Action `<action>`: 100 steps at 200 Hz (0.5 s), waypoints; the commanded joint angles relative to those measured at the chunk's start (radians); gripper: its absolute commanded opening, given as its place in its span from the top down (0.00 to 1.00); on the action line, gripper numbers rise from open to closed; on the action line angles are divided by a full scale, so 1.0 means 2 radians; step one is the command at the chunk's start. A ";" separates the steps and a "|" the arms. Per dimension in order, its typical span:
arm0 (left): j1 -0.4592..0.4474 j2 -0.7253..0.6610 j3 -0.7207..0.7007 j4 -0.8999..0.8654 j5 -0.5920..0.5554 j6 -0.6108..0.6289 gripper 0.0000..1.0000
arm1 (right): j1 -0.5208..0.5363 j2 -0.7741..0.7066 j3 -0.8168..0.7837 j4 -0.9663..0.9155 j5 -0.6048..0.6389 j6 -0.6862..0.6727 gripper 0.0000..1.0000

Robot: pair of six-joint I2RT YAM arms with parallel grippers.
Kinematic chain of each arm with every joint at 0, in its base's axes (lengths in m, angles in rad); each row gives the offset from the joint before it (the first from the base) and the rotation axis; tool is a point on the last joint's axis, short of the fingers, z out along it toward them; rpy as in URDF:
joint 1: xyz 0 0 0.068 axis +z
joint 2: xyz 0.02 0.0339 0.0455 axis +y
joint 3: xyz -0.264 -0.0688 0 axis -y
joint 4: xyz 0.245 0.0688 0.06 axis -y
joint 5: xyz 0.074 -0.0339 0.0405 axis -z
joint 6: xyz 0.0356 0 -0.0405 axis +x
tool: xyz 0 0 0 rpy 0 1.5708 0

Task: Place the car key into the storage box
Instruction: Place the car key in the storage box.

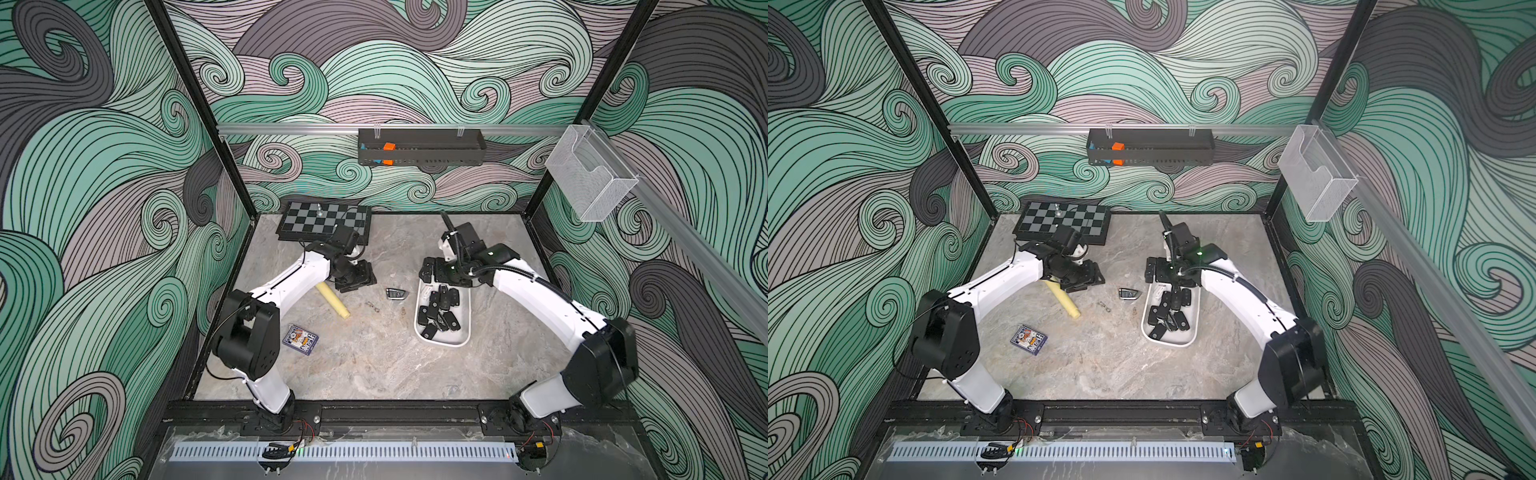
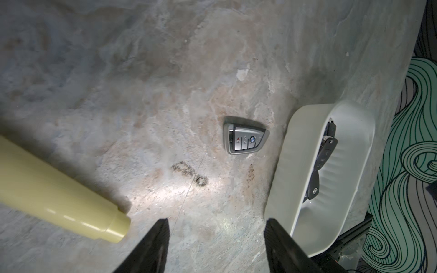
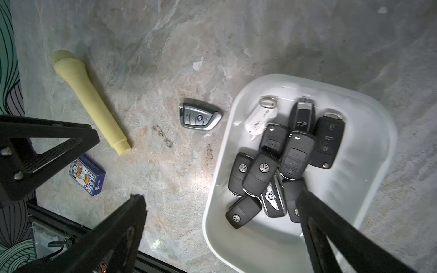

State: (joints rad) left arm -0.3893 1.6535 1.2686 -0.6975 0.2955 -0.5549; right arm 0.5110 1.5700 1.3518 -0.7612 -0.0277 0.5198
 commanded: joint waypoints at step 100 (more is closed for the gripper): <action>0.157 -0.046 -0.098 0.016 0.076 0.007 0.01 | 0.106 0.186 0.140 0.006 -0.029 0.031 0.02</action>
State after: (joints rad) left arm -0.1135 1.5967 1.0542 -0.6567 0.4038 -0.5701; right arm 0.7101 1.9091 1.5997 -0.7437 -0.0616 0.5484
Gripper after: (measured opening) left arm 0.986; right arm 0.981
